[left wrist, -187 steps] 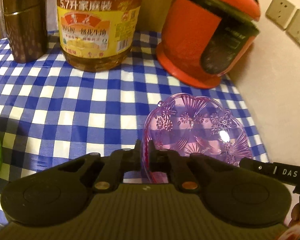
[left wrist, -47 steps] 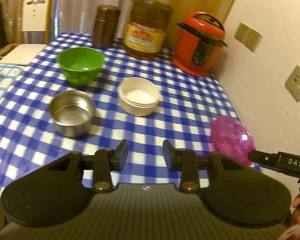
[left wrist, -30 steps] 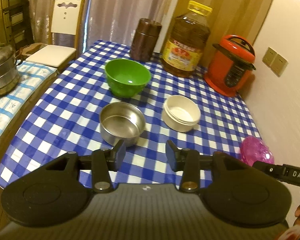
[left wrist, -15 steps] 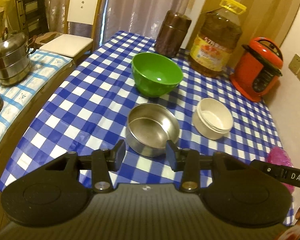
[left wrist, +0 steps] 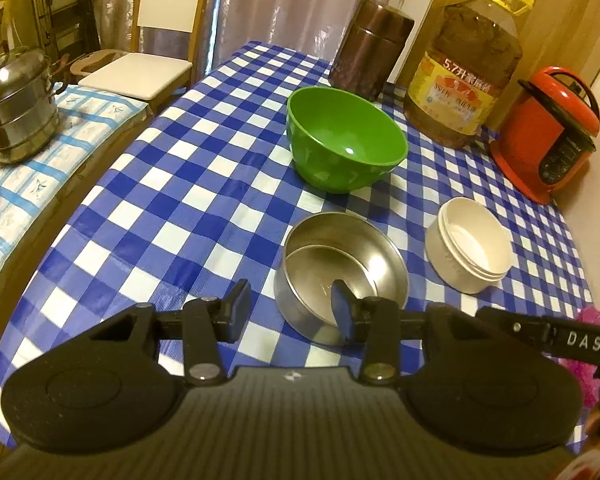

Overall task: Organize plates and bowls
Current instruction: 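Move both tools toward the steel bowl, then close both tools on the rim of the steel bowl, then lift the steel bowl with both tools and lower it into the white bowl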

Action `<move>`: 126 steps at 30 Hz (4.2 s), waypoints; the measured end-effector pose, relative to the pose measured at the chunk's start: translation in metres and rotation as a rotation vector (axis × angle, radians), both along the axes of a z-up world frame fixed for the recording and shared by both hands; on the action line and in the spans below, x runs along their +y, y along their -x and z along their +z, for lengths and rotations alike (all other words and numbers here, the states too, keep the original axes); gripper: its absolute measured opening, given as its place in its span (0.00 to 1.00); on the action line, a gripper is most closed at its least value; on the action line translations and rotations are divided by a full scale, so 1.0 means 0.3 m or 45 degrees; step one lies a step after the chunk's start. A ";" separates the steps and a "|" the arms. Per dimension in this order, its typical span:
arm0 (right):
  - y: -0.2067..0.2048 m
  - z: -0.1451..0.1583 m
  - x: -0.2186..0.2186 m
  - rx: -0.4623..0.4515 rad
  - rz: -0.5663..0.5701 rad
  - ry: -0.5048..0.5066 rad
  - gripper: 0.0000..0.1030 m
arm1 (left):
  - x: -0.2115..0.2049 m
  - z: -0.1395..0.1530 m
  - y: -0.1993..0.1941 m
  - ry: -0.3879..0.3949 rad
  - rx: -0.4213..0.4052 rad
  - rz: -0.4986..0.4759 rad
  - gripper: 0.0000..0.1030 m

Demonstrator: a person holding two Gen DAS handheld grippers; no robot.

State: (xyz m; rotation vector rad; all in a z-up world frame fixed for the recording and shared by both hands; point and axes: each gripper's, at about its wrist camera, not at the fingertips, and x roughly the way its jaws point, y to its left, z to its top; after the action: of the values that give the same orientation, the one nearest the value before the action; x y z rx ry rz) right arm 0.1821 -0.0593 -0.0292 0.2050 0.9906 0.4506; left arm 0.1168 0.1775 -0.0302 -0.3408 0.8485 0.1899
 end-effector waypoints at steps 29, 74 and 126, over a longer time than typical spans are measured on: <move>-0.143 -0.125 0.170 0.053 0.118 -0.050 0.12 | 0.020 -0.140 -0.142 0.028 0.059 -0.009 0.08; -0.157 0.130 -0.214 -0.093 -0.051 -0.031 0.04 | -0.340 0.092 -0.280 0.071 -0.094 -0.247 0.08; -0.366 0.086 -0.281 -0.097 -0.075 0.005 0.04 | -0.402 0.017 -0.499 0.095 -0.072 -0.295 0.08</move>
State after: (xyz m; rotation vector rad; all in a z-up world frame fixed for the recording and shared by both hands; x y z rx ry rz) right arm 0.2920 -0.1436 -0.0033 0.2114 0.9083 0.3996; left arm 0.2664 0.0570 -0.0251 -0.3138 0.8334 -0.0666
